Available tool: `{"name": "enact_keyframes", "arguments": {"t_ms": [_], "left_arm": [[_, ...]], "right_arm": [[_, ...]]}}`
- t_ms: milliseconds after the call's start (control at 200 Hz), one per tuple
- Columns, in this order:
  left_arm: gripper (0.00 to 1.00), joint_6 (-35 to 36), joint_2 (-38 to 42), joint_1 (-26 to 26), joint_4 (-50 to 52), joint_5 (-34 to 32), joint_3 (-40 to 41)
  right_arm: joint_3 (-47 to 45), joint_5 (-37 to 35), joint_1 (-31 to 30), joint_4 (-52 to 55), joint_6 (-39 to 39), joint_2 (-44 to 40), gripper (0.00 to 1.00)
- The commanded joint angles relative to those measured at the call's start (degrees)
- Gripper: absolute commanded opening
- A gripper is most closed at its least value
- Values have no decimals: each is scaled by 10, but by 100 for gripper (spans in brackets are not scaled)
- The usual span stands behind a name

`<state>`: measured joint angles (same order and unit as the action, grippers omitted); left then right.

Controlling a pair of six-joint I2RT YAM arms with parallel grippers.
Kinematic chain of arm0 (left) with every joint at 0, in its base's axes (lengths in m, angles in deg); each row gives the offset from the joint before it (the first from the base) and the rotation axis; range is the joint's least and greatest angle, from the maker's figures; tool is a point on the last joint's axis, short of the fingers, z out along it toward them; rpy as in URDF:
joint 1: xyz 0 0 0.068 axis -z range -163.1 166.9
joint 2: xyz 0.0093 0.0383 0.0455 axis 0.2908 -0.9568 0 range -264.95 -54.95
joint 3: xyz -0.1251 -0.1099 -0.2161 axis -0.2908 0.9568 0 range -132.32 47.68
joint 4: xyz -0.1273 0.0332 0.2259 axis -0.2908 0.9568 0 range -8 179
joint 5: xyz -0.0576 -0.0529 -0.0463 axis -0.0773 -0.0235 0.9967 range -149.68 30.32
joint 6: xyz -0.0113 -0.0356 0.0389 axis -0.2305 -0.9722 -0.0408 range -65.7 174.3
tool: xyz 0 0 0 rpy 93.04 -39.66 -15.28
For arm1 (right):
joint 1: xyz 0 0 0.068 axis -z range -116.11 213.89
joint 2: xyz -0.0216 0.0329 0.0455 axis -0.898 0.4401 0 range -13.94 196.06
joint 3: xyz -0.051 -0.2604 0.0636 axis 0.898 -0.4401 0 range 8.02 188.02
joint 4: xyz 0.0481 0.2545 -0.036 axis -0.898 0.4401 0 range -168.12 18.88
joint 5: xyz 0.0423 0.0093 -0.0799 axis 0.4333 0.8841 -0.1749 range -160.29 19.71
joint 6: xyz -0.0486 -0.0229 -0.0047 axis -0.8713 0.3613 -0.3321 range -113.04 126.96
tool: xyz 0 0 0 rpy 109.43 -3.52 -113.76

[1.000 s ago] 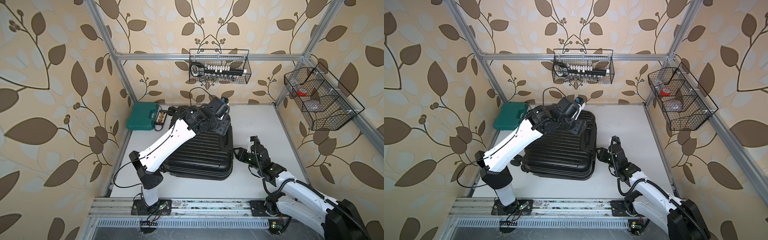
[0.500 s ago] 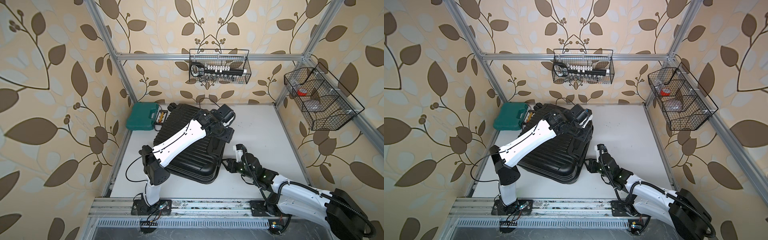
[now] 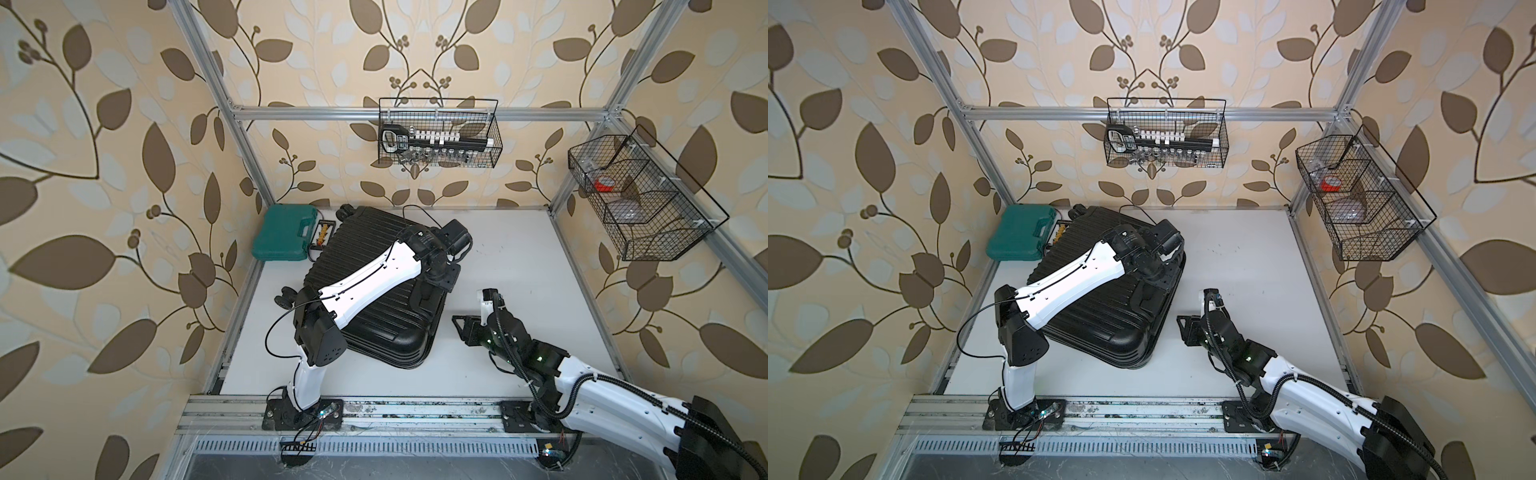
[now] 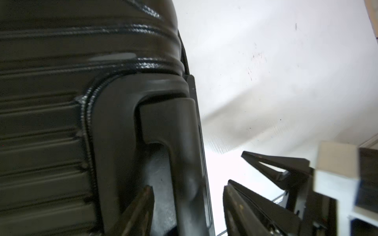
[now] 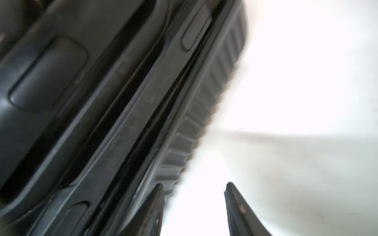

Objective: Close the suitcase zippers
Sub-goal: Adjust the suitcase at the center of the board.

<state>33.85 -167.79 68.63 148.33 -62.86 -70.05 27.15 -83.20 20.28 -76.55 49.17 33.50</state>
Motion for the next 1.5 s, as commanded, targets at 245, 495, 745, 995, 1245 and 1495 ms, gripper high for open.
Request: {"name": "enact_keyframes", "arguments": {"t_ms": [245,495,745,995,1245,1495], "left_arm": [[47,50,-31,16,22,3,40],[26,133,-50,59,35,-3,10],[19,212,-37,60,27,74,11],[7,312,-27,60,33,139,15],[9,419,-26,62,41,156,11],[9,587,1,63,45,201,29]], "right_arm": [[55,17,151,133,-76,-54,50],[109,26,234,181,-110,-46,50],[156,32,328,217,-155,-30,51],[179,55,413,226,-179,-4,51],[188,68,441,223,-188,22,52],[185,83,453,212,-196,33,52]]}}
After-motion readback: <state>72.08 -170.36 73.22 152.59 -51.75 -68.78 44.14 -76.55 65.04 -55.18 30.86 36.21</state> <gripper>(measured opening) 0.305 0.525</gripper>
